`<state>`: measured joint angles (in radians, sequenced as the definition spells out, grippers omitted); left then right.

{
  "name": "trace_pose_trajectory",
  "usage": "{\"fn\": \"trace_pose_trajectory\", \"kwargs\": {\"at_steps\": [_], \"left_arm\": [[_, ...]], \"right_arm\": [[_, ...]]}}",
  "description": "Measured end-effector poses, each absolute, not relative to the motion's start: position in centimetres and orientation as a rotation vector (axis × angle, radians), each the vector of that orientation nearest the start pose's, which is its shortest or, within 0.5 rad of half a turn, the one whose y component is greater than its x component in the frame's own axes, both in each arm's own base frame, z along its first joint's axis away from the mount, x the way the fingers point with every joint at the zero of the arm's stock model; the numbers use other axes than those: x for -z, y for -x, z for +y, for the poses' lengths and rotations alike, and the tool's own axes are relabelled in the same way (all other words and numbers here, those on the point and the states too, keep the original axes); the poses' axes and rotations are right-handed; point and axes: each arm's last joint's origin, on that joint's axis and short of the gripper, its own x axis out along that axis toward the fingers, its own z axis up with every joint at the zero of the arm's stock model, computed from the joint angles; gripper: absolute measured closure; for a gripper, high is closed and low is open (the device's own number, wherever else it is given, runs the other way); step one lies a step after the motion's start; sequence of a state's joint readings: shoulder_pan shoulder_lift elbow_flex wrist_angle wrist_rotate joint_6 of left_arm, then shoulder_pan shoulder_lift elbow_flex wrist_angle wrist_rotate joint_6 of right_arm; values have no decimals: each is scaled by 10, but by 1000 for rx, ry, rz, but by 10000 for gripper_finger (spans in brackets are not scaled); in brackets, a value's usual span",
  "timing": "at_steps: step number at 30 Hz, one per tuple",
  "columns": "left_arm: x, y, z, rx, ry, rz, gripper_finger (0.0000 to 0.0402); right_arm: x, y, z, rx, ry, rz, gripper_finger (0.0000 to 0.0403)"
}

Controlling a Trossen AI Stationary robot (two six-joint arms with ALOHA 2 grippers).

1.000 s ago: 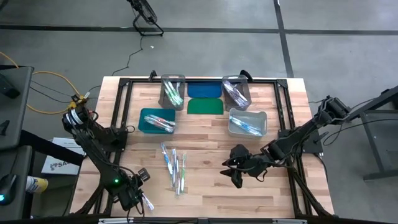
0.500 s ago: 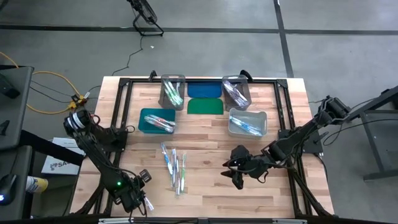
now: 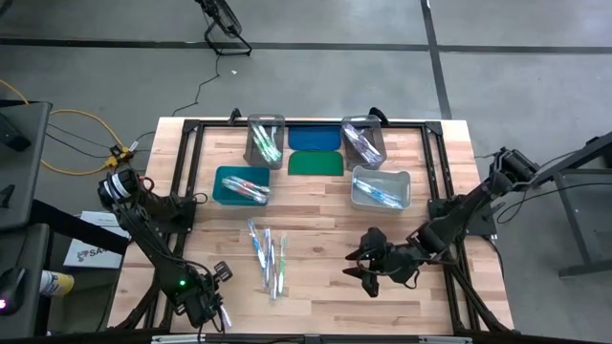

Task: Pick & Place Toothbrushes
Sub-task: Put the violet toothbrush into the right black bin

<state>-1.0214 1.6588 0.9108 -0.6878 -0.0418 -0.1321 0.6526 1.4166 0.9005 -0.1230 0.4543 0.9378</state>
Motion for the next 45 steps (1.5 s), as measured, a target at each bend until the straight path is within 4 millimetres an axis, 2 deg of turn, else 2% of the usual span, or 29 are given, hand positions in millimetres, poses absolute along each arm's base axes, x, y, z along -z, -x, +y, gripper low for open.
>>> {"fn": "trace_pose_trajectory", "kwargs": {"at_steps": [3, 7, 13, 18, 22, 27, 33, 37, 41, 45], "left_arm": [[-148, -146, -236, 707, -650, 1319, 378], [-157, -149, -239, 693, -708, 1312, 390], [-191, -159, -244, 590, -886, 1238, 390], [-219, -182, -236, 489, -973, 1188, 390], [-233, -210, -222, 438, -1016, 1131, 390], [-241, -255, -192, 376, -1081, 1044, 390], [-248, -305, -139, 357, -1079, 970, 390], [-257, -326, -98, 325, -1060, 927, 390], [-271, -334, -60, 297, -1028, 867, 390], [-283, -334, -27, 261, -987, 785, 390]], "right_arm": [[-240, -241, 174, 83, -565, 564, 208], [-242, -238, 179, 83, -568, 530, 208], [-249, -234, 189, 56, -563, 452, 208], [-249, -229, 198, 65, -510, 410, 208], [-238, -234, 205, 75, -411, 395, 208], [-224, -248, 206, 92, -283, 382, 208], [-218, -255, 199, 162, -234, 372, 208], [-218, -255, 197, 206, -145, 352, 208], [-218, -254, 193, 304, -61, 322, 208], [-217, -258, 186, 350, -50, 322, 208]]}}
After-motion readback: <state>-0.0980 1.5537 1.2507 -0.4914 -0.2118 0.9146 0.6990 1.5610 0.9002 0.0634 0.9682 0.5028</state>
